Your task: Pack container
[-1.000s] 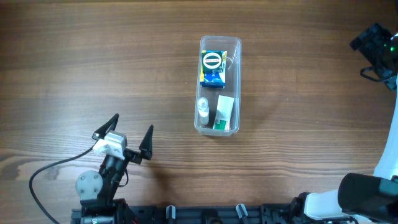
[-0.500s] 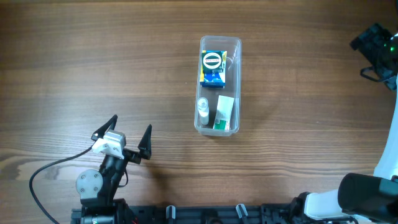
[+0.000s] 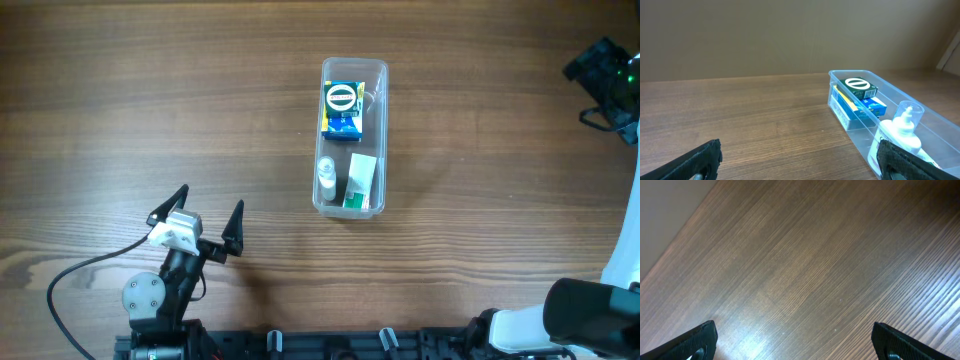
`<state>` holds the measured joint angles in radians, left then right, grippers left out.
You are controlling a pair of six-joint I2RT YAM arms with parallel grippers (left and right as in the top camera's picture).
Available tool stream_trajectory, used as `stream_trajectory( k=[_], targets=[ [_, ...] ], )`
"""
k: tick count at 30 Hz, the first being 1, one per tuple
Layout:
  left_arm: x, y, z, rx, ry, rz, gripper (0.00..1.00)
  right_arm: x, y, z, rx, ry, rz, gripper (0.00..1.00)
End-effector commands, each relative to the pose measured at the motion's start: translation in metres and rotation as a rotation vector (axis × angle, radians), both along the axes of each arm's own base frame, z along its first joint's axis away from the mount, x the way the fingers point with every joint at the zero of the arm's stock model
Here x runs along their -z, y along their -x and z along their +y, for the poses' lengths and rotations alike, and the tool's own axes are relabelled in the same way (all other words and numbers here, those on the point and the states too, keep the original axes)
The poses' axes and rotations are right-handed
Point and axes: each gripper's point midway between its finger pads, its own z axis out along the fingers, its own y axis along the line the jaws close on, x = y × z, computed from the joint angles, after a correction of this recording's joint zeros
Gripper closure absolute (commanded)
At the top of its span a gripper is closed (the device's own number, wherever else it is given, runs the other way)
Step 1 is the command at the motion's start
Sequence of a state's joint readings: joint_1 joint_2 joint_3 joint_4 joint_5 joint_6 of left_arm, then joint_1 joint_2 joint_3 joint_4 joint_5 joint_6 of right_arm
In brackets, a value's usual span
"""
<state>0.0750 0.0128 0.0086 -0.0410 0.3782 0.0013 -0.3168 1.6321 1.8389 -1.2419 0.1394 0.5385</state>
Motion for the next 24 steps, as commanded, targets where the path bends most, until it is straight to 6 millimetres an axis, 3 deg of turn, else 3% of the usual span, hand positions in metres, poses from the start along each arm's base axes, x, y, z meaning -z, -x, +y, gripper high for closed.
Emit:
stream_trajectory(
  k=[1, 3, 6, 10, 11, 14, 17, 20, 24],
  targets=[
    [0.0, 0.0, 0.003, -0.017, 0.009, 0.001, 0.0, -0.026, 0.012, 0.011, -0.006, 0.024, -0.074, 0.0],
    [0.0, 0.0, 0.003, -0.017, 0.009, 0.001, 0.0, -0.042, 0.025, 0.03, -0.047, 0.045, -0.151, 0.0],
    [0.0, 0.0, 0.003, -0.017, 0.008, 0.001, 0.0, -0.047, 0.049, 0.058, -0.112, 0.059, -0.232, 0.0],
    [0.0, 0.0, 0.003, -0.017, 0.008, 0.001, 0.0, -0.038, 0.097, 0.09, -0.192, 0.06, -0.281, 0.0],
    [0.0, 0.0, 0.003, -0.017, 0.008, 0.001, 0.0, -0.031, 0.117, 0.099, -0.221, 0.059, -0.303, 0.0],
    [0.0, 0.0, 0.003, -0.017, 0.008, 0.001, 0.0, -0.017, 0.15, 0.105, -0.24, 0.068, -0.33, 0.0],
    [0.0, 0.0, 0.003, -0.017, 0.009, 0.001, 0.0, -0.027, 0.156, 0.104, -0.23, 0.096, -0.466, 0.0],
    [0.001, 0.0, 0.003, -0.017, 0.009, 0.001, 0.0, -0.043, 0.142, 0.126, -0.381, 0.12, -0.693, 0.0],
    [0.0, 0.0, 0.003, -0.017, 0.008, 0.001, 0.0, -0.026, 0.132, 0.154, -0.546, 0.106, -0.884, 0.0]
  ],
)
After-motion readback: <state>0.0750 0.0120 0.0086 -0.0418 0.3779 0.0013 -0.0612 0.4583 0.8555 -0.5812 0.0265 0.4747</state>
